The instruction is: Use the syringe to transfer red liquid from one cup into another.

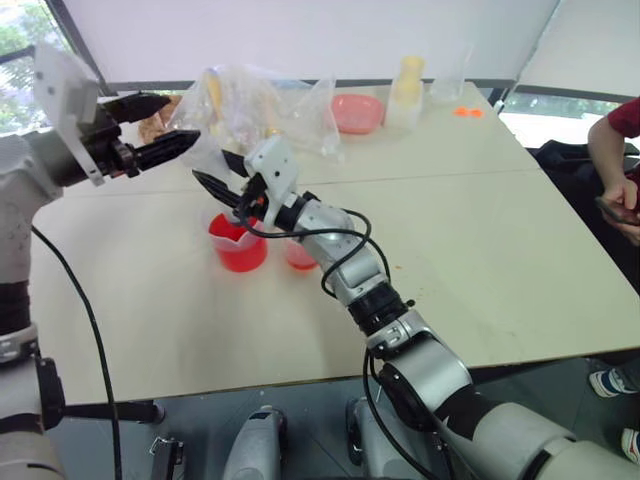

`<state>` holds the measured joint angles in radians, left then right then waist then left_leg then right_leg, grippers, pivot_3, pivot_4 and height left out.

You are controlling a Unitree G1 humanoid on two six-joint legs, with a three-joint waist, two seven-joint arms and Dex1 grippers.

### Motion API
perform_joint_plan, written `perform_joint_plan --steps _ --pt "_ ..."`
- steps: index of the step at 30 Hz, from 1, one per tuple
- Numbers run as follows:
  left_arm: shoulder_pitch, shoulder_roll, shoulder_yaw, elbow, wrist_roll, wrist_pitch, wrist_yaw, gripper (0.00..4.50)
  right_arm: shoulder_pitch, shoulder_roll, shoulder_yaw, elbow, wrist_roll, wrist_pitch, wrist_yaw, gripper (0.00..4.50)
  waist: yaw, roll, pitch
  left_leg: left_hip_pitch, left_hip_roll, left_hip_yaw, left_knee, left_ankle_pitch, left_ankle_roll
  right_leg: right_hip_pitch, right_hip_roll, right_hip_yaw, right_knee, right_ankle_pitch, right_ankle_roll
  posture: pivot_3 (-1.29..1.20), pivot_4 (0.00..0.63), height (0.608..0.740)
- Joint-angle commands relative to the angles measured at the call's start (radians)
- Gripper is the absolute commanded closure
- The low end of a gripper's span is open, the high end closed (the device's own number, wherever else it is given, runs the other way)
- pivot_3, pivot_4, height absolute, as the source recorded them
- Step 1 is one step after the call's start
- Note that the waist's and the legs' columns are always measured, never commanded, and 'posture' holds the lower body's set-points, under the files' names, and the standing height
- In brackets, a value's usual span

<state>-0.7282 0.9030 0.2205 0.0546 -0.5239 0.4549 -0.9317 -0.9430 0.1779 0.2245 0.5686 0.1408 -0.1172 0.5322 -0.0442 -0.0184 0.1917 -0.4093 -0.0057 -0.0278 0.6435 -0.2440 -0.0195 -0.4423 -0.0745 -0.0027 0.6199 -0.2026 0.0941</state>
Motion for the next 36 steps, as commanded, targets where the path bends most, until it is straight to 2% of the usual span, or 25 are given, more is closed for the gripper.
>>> perform_joint_plan --steps 1,4,9,10,18,31,36 --pt "-0.029 -0.021 0.003 -0.013 0.019 -0.023 0.026 1.08 0.014 0.056 0.004 -0.034 0.003 -0.036 -0.003 2.98 0.000 0.000 0.000 0.000 0.000 0.000 0.000 0.000 0.000 0.000 0.000 0.000 0.000 0.000 0.000 0.00 0.150 0.740" --pt "-0.024 -0.034 0.000 -0.010 0.045 -0.048 0.032 1.89 0.019 0.057 0.009 -0.039 0.003 -0.034 -0.003 2.98 -0.001 0.000 0.000 0.000 0.000 0.000 0.000 0.000 0.000 0.000 0.000 0.000 0.000 0.000 0.000 0.00 0.150 0.740" --pt "-0.011 -0.035 0.001 -0.009 0.050 -0.055 0.026 4.15 0.029 0.056 0.016 -0.035 0.001 -0.040 -0.001 2.98 -0.001 0.000 0.000 0.000 0.000 0.000 0.000 0.000 0.000 0.000 0.000 0.000 0.001 0.000 0.000 0.00 0.150 0.740" --pt "-0.010 -0.034 0.000 -0.010 0.049 -0.051 0.025 4.48 0.031 0.056 0.017 -0.033 0.000 -0.041 0.000 2.98 -0.001 0.000 0.000 0.000 0.000 0.000 0.001 0.000 0.000 0.000 0.000 0.000 0.001 0.000 0.000 0.00 0.150 0.740" --pt "-0.035 -0.032 -0.013 0.017 0.080 -0.076 0.033 4.48 0.052 0.074 0.042 -0.017 -0.010 -0.044 0.010 2.98 0.000 0.000 0.000 0.000 0.000 -0.001 0.002 0.000 0.000 0.000 0.000 0.000 0.003 0.000 0.000 0.00 0.150 0.740" --pt "-0.162 0.000 -0.046 0.150 0.148 -0.176 0.009 4.48 0.088 0.116 0.093 -0.023 -0.014 -0.035 0.019 2.98 0.001 0.000 0.000 0.000 0.000 -0.001 0.003 0.000 0.000 0.000 0.001 0.000 0.008 0.000 0.000 0.00 0.150 0.740" --pt "-0.185 0.001 -0.039 0.170 0.136 -0.184 0.003 4.48 0.098 0.119 0.102 -0.031 -0.008 -0.031 0.017 2.98 0.000 0.000 0.000 0.000 0.000 -0.001 0.003 0.000 0.000 0.000 0.001 0.000 0.008 0.000 0.000 0.00 0.150 0.740"
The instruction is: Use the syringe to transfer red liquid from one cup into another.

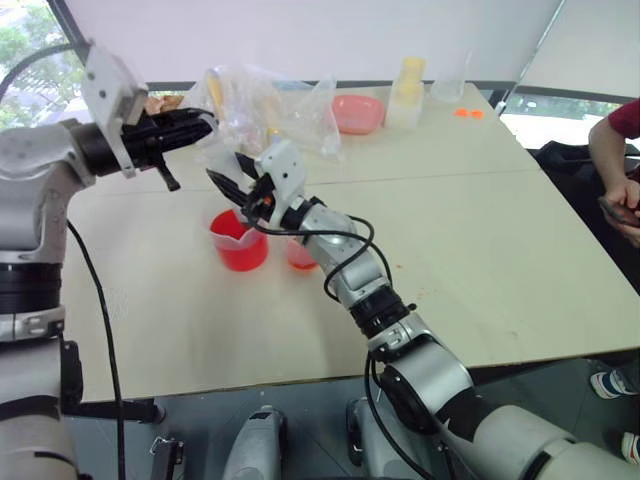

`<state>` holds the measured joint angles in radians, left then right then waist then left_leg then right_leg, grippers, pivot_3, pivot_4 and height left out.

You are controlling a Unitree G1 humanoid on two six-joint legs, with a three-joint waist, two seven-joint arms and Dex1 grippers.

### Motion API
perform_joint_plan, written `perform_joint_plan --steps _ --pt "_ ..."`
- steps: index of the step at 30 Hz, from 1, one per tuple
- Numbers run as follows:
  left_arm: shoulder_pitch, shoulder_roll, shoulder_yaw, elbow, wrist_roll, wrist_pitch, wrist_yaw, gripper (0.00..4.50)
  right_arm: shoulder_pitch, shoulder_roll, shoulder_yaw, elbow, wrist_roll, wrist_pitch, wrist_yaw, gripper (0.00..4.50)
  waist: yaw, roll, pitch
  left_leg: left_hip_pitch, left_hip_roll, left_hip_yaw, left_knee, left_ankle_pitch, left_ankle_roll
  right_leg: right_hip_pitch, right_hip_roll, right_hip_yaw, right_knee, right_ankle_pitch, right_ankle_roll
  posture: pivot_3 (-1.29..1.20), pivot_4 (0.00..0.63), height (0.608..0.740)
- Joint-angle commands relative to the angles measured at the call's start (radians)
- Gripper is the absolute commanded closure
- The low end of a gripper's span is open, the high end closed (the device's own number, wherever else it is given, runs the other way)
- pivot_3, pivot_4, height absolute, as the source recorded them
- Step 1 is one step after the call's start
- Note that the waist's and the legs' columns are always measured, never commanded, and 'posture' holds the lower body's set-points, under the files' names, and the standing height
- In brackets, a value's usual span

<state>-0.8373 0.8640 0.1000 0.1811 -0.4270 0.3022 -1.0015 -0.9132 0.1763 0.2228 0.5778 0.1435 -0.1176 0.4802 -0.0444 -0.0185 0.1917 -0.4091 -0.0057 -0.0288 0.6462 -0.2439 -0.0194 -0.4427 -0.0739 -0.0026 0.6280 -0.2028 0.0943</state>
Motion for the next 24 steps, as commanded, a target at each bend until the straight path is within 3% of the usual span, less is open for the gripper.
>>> perform_joint_plan --steps 1,15,21,22,24 --pt "-0.076 0.040 0.081 0.045 0.040 -0.034 0.072 4.48 0.069 0.121 0.105 -0.041 -0.010 -0.030 0.069 2.98 0.000 0.000 0.000 0.000 0.000 0.000 0.000 0.000 0.000 0.000 0.000 0.000 0.000 0.000 0.000 0.00 0.150 0.740" --pt "-0.098 0.045 0.088 0.077 0.036 -0.055 0.075 4.48 0.073 0.128 0.115 -0.058 0.005 -0.023 0.070 2.98 0.000 0.000 0.000 0.000 0.000 0.000 0.000 0.000 0.000 0.000 0.000 0.000 0.000 0.000 0.000 0.00 0.150 0.740" --pt "-0.028 0.068 0.095 0.043 -0.008 -0.001 0.013 4.48 0.062 0.129 0.100 -0.084 0.023 -0.018 0.055 2.98 -0.001 0.000 0.000 0.000 0.000 0.000 0.000 0.000 0.000 0.000 0.000 0.000 0.000 0.000 0.000 0.00 0.150 0.740" --pt "-0.008 0.076 0.102 0.031 -0.032 0.024 -0.009 3.63 0.055 0.128 0.094 -0.094 0.030 -0.014 0.049 2.98 -0.001 0.000 0.000 0.000 0.000 0.000 0.000 0.000 0.000 0.000 0.000 0.000 0.000 0.000 0.000 0.00 0.150 0.740" --pt "0.022 0.086 0.114 0.012 -0.054 0.056 -0.024 2.91 0.041 0.122 0.087 -0.109 0.040 -0.012 0.036 2.98 -0.004 0.000 0.000 0.000 0.001 0.000 0.000 0.000 0.000 0.000 0.001 0.000 0.001 0.000 0.000 0.00 0.150 0.740"
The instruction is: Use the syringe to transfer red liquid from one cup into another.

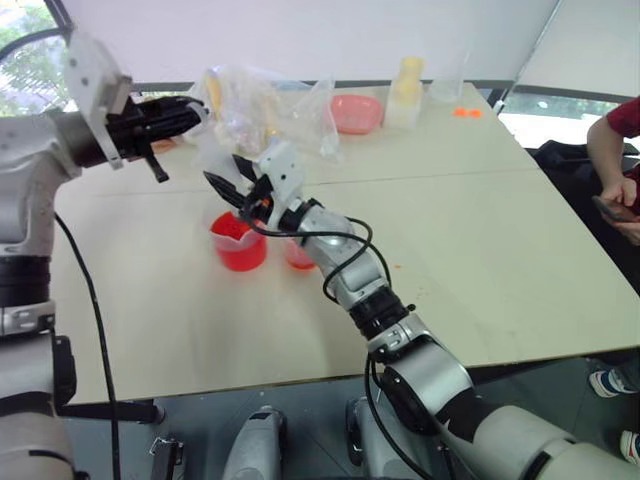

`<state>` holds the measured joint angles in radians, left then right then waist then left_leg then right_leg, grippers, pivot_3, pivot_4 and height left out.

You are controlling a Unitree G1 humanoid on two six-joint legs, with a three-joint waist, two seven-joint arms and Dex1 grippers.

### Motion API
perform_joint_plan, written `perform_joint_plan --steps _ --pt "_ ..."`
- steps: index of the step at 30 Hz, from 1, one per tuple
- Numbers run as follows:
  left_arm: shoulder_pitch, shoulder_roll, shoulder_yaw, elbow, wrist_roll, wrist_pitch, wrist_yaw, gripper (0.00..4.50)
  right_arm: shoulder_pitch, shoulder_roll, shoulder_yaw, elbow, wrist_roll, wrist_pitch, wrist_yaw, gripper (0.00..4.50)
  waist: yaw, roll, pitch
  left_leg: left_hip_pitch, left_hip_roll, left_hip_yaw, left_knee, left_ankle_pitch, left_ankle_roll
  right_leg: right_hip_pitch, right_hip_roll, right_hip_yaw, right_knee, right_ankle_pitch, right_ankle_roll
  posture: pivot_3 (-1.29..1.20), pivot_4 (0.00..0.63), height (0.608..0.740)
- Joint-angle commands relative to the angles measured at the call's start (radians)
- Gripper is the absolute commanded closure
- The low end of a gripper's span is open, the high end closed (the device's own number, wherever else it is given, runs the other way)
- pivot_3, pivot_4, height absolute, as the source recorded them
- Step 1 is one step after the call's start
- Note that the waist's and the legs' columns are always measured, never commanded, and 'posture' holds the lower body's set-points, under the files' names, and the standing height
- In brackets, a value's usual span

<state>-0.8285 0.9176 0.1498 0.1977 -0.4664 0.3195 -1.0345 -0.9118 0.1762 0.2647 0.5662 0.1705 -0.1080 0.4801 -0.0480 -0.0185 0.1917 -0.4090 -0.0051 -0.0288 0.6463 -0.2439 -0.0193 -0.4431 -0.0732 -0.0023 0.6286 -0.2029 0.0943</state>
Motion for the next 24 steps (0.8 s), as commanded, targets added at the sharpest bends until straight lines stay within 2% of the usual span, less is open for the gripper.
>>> perform_joint_plan --steps 1,5,6,10,13,16,24 --pt "0.022 0.035 0.070 -0.010 -0.011 0.040 0.015 2.35 0.033 0.118 0.043 -0.105 0.015 -0.022 0.028 2.98 0.000 0.000 0.000 0.000 0.000 0.000 0.000 0.000 0.000 0.000 0.001 0.000 0.000 0.000 0.000 0.00 0.150 0.740" --pt "0.053 0.032 0.124 -0.057 -0.058 0.110 0.029 0.38 0.007 0.098 0.000 -0.201 0.061 0.028 -0.016 2.98 0.004 0.000 0.000 0.000 0.001 -0.001 0.000 0.000 0.000 0.000 0.001 0.000 0.000 0.000 0.000 0.00 0.150 0.740" --pt "0.076 0.039 0.134 -0.075 -0.061 0.122 0.029 0.01 0.003 0.094 -0.012 -0.239 0.076 0.048 -0.028 2.98 0.004 -0.001 0.000 0.000 0.001 -0.001 0.001 0.000 0.000 0.000 0.001 0.000 0.000 0.000 0.000 0.00 0.150 0.740" --pt "0.202 0.061 0.217 -0.148 -0.128 0.219 0.021 0.01 -0.013 0.085 -0.045 -0.327 0.114 0.105 -0.064 2.98 0.003 0.000 0.000 0.000 0.001 -0.001 0.000 0.000 0.000 0.000 0.001 0.000 0.000 0.000 0.000 0.00 0.150 0.740" --pt "0.322 0.019 0.350 -0.213 -0.247 0.313 0.061 0.01 -0.026 0.073 -0.060 -0.322 0.107 0.105 -0.090 2.98 0.000 0.000 0.000 0.002 0.002 -0.001 0.000 0.000 0.000 0.000 0.001 0.001 0.000 0.000 0.000 0.00 0.150 0.740" --pt "0.372 -0.017 0.422 -0.265 -0.318 0.363 0.113 0.01 -0.026 0.057 -0.095 -0.310 0.121 0.122 -0.113 2.98 0.002 -0.005 0.000 0.002 0.003 -0.001 0.000 0.000 0.000 0.000 0.002 0.000 0.000 0.000 -0.001 0.00 0.150 0.740" --pt "0.386 -0.076 0.359 -0.312 -0.301 0.347 0.184 0.01 -0.044 -0.038 -0.247 -0.499 0.232 0.292 -0.207 2.98 0.012 -0.005 0.000 0.002 0.002 -0.002 0.001 0.000 -0.001 0.001 -0.003 0.000 0.000 0.000 -0.001 0.00 0.150 0.740"
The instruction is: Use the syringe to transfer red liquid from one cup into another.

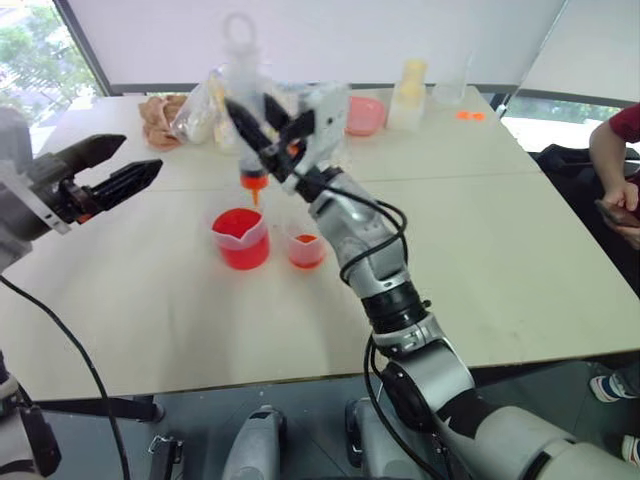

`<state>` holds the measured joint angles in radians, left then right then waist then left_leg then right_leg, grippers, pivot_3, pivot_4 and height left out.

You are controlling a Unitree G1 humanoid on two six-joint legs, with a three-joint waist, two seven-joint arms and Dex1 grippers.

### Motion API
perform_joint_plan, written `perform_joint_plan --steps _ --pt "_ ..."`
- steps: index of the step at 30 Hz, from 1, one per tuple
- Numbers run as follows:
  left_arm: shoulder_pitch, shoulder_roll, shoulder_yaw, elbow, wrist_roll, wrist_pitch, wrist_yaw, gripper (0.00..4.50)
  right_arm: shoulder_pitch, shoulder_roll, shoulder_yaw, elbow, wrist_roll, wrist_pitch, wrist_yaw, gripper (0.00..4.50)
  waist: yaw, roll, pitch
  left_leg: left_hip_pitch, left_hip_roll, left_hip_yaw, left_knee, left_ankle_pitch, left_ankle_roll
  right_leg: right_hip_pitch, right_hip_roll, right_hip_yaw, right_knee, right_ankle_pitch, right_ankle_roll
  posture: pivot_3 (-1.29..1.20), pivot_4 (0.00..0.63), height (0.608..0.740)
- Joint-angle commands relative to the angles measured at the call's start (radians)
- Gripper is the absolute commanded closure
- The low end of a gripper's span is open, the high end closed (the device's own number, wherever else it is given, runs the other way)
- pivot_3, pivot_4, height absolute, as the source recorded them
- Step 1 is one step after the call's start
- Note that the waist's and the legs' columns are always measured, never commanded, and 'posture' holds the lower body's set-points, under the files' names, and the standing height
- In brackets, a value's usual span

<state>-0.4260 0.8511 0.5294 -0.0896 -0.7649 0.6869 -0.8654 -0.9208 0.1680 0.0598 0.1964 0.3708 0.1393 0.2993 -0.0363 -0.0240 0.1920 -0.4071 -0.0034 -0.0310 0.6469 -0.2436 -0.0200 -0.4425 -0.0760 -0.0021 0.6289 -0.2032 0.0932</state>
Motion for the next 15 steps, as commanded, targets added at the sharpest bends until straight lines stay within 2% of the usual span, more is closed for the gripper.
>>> perform_joint_plan --steps 1,7,15 --pt "-0.028 -0.019 -0.037 -0.020 0.002 -0.026 0.016 0.01 -0.024 -0.049 -0.051 -0.160 0.030 0.065 -0.033 2.98 0.000 0.000 0.000 0.000 0.000 0.000 0.000 0.000 0.000 0.000 0.000 0.000 0.000 0.000 0.000 0.00 0.150 0.740" --pt "-0.155 -0.072 -0.164 0.044 0.044 -0.074 0.002 0.01 0.139 -0.139 -0.050 -0.336 0.024 0.198 -0.060 2.98 0.001 -0.001 0.000 0.000 -0.002 0.002 0.000 0.000 0.000 0.000 0.000 -0.001 0.000 0.000 0.000 0.00 0.150 0.740" --pt "-0.322 -0.142 -0.274 0.129 0.100 -0.139 -0.022 0.01 0.239 -0.124 -0.019 -0.336 -0.023 0.179 -0.082 2.98 -0.010 0.000 0.000 0.000 -0.001 0.002 0.000 0.000 0.000 -0.001 0.004 0.001 0.000 0.000 0.000 0.00 0.150 0.740"
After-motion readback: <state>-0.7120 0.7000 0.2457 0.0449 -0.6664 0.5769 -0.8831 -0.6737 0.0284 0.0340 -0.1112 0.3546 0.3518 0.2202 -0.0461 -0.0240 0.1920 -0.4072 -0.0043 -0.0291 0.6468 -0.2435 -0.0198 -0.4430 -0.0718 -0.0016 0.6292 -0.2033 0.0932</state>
